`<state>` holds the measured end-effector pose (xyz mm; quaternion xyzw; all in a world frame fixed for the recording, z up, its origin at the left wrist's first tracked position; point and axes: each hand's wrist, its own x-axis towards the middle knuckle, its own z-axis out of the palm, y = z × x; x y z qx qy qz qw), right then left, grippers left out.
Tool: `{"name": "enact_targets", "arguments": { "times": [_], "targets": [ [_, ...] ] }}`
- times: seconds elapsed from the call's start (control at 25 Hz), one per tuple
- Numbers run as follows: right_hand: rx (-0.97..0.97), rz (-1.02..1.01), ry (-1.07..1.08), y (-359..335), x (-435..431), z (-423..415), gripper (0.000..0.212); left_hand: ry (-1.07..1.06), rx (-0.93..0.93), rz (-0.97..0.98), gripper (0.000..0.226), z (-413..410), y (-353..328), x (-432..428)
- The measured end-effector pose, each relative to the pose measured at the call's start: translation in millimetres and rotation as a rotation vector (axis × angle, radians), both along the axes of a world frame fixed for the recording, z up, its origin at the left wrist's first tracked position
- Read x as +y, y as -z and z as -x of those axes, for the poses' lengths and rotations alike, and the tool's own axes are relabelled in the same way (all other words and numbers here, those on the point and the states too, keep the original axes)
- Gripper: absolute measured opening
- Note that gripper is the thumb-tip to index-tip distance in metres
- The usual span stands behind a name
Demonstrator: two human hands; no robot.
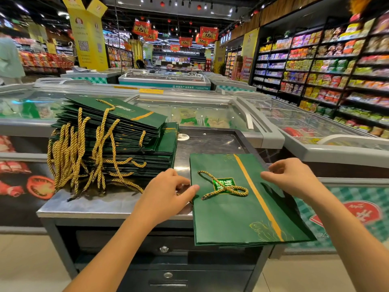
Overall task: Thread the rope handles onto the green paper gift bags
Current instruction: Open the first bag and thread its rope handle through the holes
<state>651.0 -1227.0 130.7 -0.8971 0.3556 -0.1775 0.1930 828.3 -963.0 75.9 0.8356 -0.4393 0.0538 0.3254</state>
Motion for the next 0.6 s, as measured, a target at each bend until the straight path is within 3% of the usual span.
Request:
{"name": "enact_targets", "arguments": {
  "times": [0.12,0.32,0.4,0.52,0.6],
  "targets": [
    [0.089,0.04,0.019,0,6,4,0.057,-0.041,0.011,-0.097,0.043,6,-9,-2],
    [0.096,-0.048,0.064,3,2,16,0.046,-0.042,0.049,-0.259,0.034,24,-20,-19],
    [-0.075,-0.201,0.073,4,2,21,0.038,-0.007,0.156,-0.206,0.034,26,-18,-25],
    [-0.515,-0.634,0.034,3,7,29,0.023,0.043,0.359,-0.035,0.027,25,-22,-25],
    [-0.721,-0.814,-0.031,-5,6,30,0.025,0.083,0.49,0.081,0.021,26,-28,-23]
  ]
}}
